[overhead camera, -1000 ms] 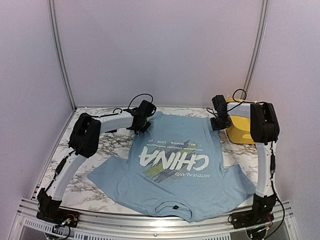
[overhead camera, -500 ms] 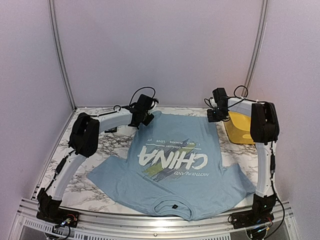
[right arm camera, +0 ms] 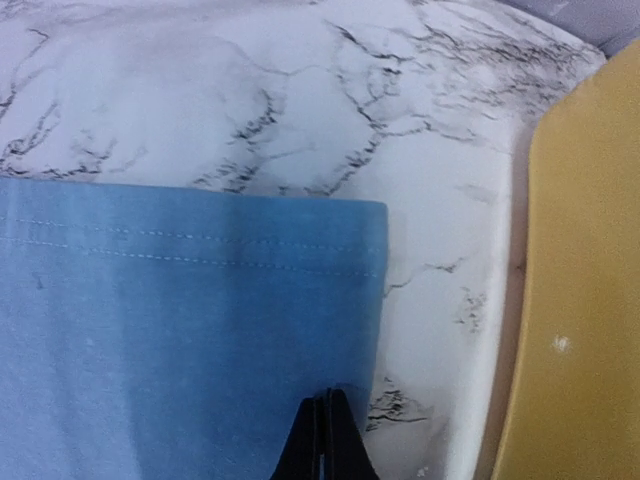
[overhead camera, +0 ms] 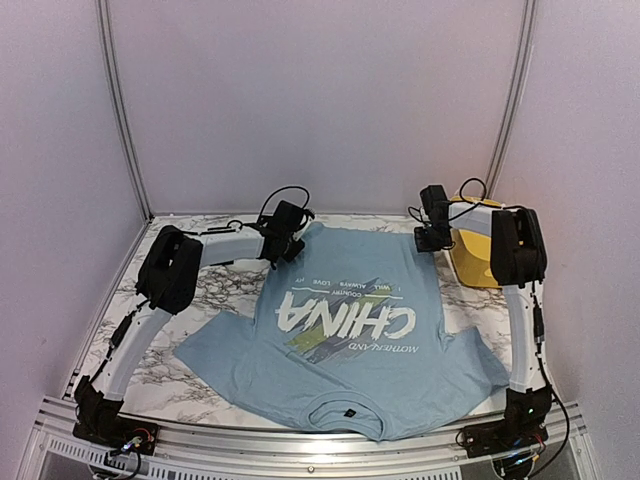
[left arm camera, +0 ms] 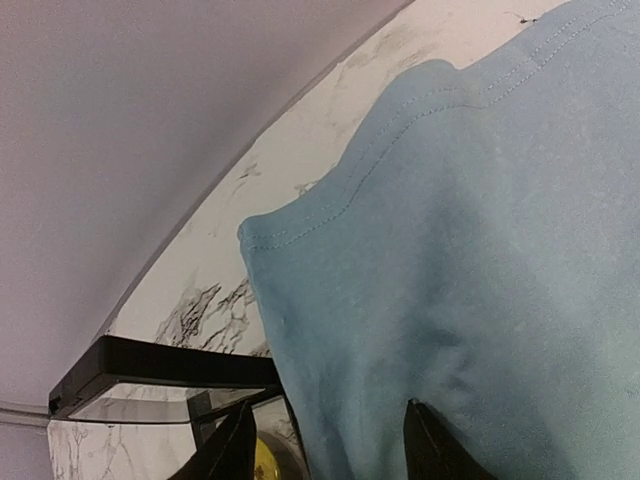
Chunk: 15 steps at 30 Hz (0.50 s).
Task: Pin the brooch onto the clothing
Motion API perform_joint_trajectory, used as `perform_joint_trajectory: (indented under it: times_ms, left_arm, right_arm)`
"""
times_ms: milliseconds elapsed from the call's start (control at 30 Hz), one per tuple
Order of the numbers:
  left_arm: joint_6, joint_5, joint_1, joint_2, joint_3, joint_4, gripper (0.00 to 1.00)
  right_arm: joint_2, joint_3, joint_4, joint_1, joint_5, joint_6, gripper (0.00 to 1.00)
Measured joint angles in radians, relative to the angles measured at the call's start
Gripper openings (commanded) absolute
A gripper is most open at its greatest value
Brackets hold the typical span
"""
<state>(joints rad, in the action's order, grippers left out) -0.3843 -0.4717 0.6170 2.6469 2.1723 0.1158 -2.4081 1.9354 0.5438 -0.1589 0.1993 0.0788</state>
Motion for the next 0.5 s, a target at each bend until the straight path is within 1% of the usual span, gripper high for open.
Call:
perform_joint_trajectory:
  times_ms: [133, 300, 400, 500]
  left_arm:
    - [0.005, 0.003, 0.000, -0.032, -0.014, 0.002, 0.53]
    - [0.022, 0.021, 0.000, -0.099, -0.036, 0.001, 0.56]
    - [0.036, 0.029, 0.000, -0.143, -0.058, 0.001, 0.56]
    - [0.056, 0.039, 0.000, -0.190, -0.092, 0.001, 0.56]
  right_arm:
    - [-0.003, 0.004, 0.028, 0.005, 0.099, 0.000, 0.00]
    - [-0.005, 0.010, 0.063, 0.008, 0.181, -0.011, 0.00]
    - [-0.014, 0.029, 0.079, 0.009, 0.208, -0.023, 0.00]
    - [-0.018, 0.053, 0.090, 0.011, 0.202, -0.039, 0.00]
